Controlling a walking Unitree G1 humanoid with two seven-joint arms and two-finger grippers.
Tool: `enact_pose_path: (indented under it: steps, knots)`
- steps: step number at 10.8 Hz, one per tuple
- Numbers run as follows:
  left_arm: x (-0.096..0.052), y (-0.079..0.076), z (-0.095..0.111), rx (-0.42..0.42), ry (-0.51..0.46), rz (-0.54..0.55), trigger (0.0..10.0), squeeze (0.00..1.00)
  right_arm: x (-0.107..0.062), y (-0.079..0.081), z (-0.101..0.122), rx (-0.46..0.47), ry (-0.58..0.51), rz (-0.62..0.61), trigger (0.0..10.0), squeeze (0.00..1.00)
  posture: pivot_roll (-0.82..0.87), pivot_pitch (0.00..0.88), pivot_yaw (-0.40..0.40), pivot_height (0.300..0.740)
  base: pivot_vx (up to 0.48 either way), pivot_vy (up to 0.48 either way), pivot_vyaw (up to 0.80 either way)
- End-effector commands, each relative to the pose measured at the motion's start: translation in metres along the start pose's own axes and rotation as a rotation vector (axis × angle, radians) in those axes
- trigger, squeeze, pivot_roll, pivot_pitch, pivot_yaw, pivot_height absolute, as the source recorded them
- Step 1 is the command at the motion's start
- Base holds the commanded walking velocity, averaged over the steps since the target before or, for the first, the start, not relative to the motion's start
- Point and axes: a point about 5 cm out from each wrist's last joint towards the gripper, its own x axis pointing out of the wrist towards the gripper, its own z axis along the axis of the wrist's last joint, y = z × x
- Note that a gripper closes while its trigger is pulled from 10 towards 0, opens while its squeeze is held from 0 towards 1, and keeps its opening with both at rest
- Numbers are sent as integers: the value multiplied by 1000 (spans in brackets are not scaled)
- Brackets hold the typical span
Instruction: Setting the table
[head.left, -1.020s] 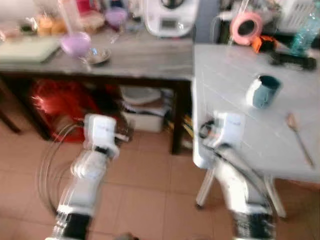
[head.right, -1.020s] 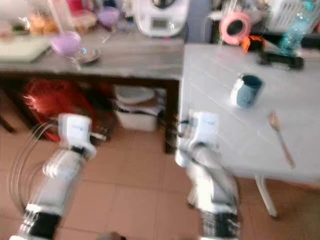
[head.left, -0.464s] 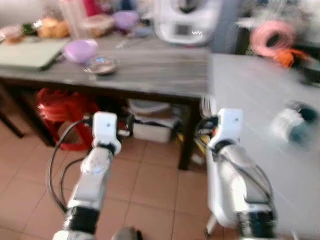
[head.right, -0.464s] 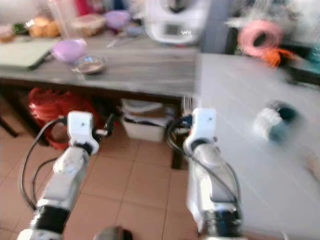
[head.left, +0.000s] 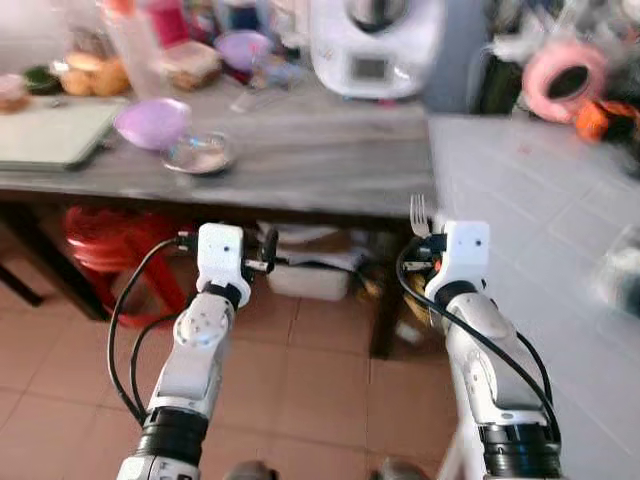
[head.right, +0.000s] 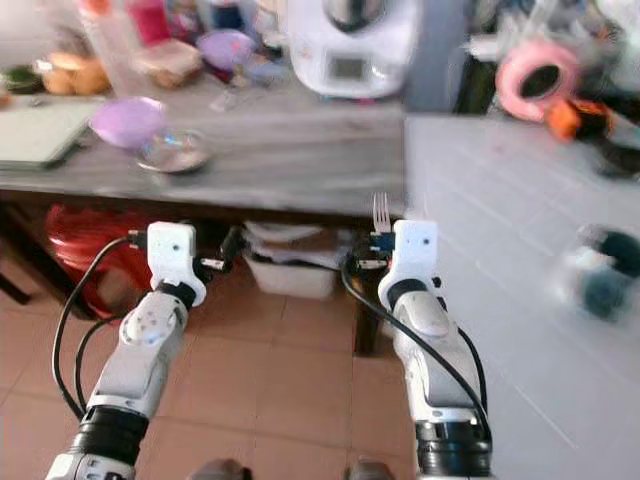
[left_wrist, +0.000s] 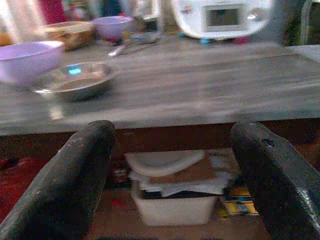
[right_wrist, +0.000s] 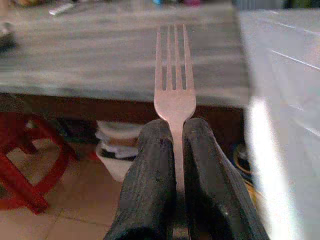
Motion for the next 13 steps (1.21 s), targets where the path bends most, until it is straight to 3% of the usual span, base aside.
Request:
enact_pose_path:
  steps: [1,10,13]
  knots:
    - [-1,9,0,14,0,27,10000,0,2,10,6,2,-23,32,10000,0,-54,0,37,740,251,409,0]
    - [0,2,4,57,-35,1,10000,0,3,10,5,3,-25,28,10000,0,-57,0,39,740,317,354,0]
    - [-3,-5,3,54,-48,-24,10000,0,2,8,3,19,-25,11,10000,0,-57,0,28,740,470,0,0]
